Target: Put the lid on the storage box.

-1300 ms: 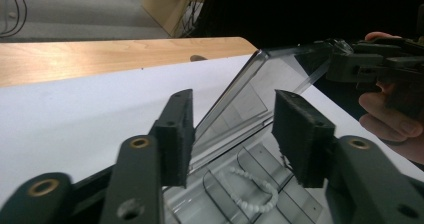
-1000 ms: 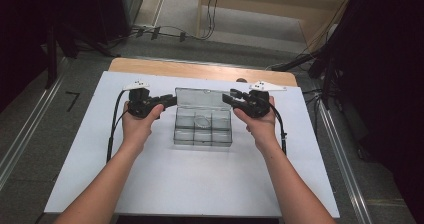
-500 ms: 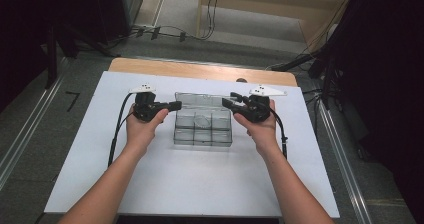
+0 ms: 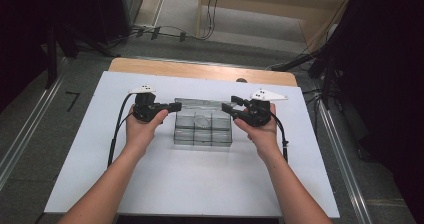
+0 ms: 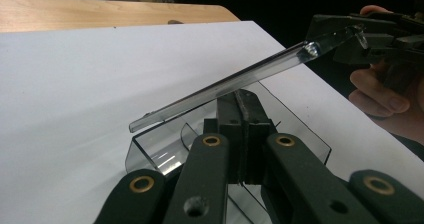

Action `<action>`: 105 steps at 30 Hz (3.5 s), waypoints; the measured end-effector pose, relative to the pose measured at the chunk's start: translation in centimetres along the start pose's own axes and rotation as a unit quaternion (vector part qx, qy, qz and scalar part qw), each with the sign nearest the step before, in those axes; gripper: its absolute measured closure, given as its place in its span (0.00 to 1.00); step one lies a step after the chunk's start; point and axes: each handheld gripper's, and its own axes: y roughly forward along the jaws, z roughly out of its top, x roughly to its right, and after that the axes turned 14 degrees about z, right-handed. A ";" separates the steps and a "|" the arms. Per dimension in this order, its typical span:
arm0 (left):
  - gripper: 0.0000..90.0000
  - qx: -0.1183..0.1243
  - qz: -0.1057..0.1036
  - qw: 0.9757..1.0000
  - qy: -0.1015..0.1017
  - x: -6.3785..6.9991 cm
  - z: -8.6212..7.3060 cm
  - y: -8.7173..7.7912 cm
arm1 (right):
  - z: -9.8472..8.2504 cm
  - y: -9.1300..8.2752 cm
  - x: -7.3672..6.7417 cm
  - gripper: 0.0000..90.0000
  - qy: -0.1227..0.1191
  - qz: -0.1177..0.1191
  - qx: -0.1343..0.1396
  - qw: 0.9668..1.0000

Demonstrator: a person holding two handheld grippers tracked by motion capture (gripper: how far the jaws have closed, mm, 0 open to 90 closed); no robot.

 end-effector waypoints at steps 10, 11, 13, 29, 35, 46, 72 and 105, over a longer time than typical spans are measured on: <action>1.00 -0.001 -0.008 1.000 -0.001 0.2 -0.5 -0.1 | 0.1 -1.0 -0.8 0.30 0.001 0.023 -0.007 1.000; 1.00 -0.001 -0.008 1.000 0.000 0.2 -0.5 -0.1 | 0.1 -1.1 -0.9 0.30 0.000 0.025 -0.008 1.000; 1.00 0.000 -0.009 1.000 -0.002 0.2 -0.5 -0.1 | 0.0 -1.4 -1.1 0.28 -0.001 0.027 -0.010 1.000; 1.00 0.001 -0.014 1.000 -0.005 0.4 -1.1 -0.2 | -2.7 -3.9 -0.4 0.59 0.029 0.019 -0.011 0.999; 1.00 0.002 -0.017 1.000 -0.005 0.6 -1.4 -0.2 | -3.5 -3.4 -0.3 0.78 0.039 0.012 -0.027 0.999; 1.00 0.002 -0.020 1.000 -0.008 0.6 -2.0 -0.6 | -4.2 -2.2 -0.7 0.95 0.049 0.015 -0.032 0.998; 1.00 0.016 -0.037 0.999 -0.007 1.5 -3.7 -1.7 | -5.3 -2.7 -2.1 0.98 0.042 0.025 -0.005 0.999; 0.99 0.029 0.001 1.000 -0.002 2.6 -6.9 -3.6 | -7.8 -2.9 -3.0 0.98 0.035 0.023 -0.006 0.999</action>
